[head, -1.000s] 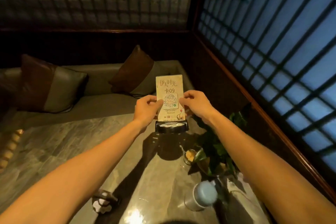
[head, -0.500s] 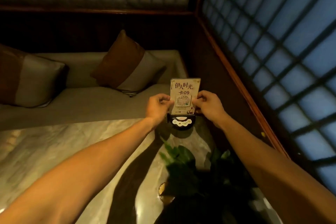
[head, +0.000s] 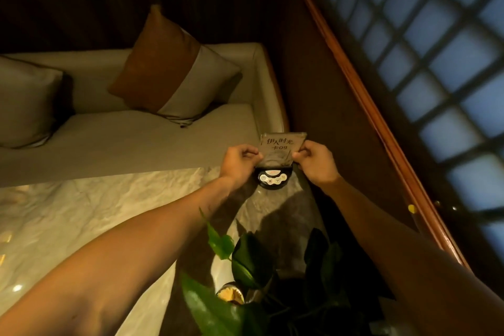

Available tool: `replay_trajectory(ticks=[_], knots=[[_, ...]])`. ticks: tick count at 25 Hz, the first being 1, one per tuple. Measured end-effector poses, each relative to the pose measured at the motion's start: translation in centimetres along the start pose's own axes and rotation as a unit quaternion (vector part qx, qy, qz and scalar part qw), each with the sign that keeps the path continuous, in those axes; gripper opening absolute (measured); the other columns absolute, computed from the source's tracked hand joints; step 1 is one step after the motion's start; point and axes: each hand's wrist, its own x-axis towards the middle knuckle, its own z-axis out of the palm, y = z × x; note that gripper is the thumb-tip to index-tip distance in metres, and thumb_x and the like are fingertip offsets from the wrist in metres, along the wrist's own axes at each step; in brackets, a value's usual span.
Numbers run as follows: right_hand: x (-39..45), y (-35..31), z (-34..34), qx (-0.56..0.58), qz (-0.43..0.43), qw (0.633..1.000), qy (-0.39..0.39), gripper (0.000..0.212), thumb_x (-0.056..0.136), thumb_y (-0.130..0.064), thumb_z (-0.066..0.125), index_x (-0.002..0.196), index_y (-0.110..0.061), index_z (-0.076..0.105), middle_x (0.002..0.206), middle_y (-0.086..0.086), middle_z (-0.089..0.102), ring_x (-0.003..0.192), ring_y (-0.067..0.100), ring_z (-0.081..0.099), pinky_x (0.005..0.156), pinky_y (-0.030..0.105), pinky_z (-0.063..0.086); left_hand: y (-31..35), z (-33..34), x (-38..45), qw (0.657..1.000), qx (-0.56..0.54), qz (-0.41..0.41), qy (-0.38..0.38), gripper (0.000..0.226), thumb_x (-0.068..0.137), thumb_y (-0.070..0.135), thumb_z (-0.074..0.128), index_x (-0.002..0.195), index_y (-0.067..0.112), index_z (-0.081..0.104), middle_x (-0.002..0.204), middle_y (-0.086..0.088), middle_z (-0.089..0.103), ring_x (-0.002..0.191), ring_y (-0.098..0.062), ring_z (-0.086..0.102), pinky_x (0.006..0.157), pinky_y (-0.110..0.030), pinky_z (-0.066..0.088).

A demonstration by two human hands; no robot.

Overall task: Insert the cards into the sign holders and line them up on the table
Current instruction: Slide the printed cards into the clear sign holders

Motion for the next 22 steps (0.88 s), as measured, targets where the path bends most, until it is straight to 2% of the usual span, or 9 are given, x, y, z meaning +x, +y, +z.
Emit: replay_trajectory(ticks=[3, 7, 10, 15, 17, 22], knots=[[0.2, 0.9, 0.1, 0.003, -0.018, 1.0, -0.006, 0.011, 0.097, -0.007, 0.061, 0.098, -0.015, 0.069, 0.089, -0.005, 0.07, 0.082, 0.009, 0.064, 0.066, 0.019, 0.048, -0.6, 0.4, 0.4, 1.0, 0.007, -0.009, 0.0, 0.018, 0.087, -0.002, 0.071, 0.081, 0.013, 0.062, 0.084, -0.013, 0.064, 0.083, -0.025, 0.061, 0.086, -0.043, 0.054], [0.7, 1.7, 0.4, -0.003, -0.012, 1.0, -0.017, 0.011, 0.096, -0.007, 0.06, 0.1, -0.011, 0.069, 0.097, 0.001, 0.072, 0.091, 0.015, 0.068, 0.076, 0.028, 0.056, -1.6, 0.5, 0.8, 0.999, 0.028, -0.013, -0.006, 0.021, 0.087, 0.0, 0.072, 0.08, 0.017, 0.061, 0.08, -0.006, 0.064, 0.081, -0.022, 0.061, 0.084, -0.043, 0.056], [1.0, 1.7, 0.7, 0.001, -0.009, 1.0, -0.012, 0.012, 0.096, -0.009, 0.059, 0.101, -0.009, 0.07, 0.096, 0.002, 0.072, 0.091, 0.018, 0.068, 0.074, 0.028, 0.054, -1.8, 0.3, 1.3, 1.0, 0.023, -0.007, 0.002, 0.022, 0.086, 0.001, 0.073, 0.079, 0.019, 0.062, 0.078, -0.005, 0.064, 0.078, -0.021, 0.061, 0.084, -0.043, 0.056], [1.3, 1.8, 0.6, -0.008, 0.001, 1.0, -0.003, 0.012, 0.094, -0.011, 0.061, 0.101, -0.009, 0.071, 0.098, 0.003, 0.074, 0.093, 0.019, 0.07, 0.08, 0.039, 0.06, -1.9, 0.8, 1.8, 1.0, 0.021, -0.006, 0.005, 0.021, 0.086, 0.001, 0.072, 0.079, 0.019, 0.062, 0.075, -0.003, 0.062, 0.077, -0.021, 0.061, 0.08, -0.037, 0.054], [1.5, 1.8, 0.5, -0.001, 0.008, 1.0, -0.003, 0.012, 0.095, -0.011, 0.061, 0.101, -0.007, 0.07, 0.096, 0.003, 0.073, 0.093, 0.021, 0.07, 0.08, 0.039, 0.06, -2.1, 0.8, 2.1, 1.0, 0.025, -0.004, 0.002, 0.016, 0.087, 0.003, 0.072, 0.083, 0.016, 0.063, 0.075, 0.0, 0.063, 0.074, -0.017, 0.061, 0.077, -0.032, 0.055], [1.1, 1.8, 0.7, 0.008, 0.019, 1.0, -0.001, 0.015, 0.096, -0.01, 0.06, 0.107, -0.008, 0.07, 0.101, 0.004, 0.073, 0.094, 0.019, 0.07, 0.081, 0.037, 0.06, -2.2, 0.8, 2.3, 0.999, 0.045, 0.007, -0.005, 0.009, 0.087, 0.005, 0.073, 0.092, 0.01, 0.067, 0.073, 0.004, 0.061, 0.066, -0.005, 0.057, 0.059, -0.006, 0.048]])
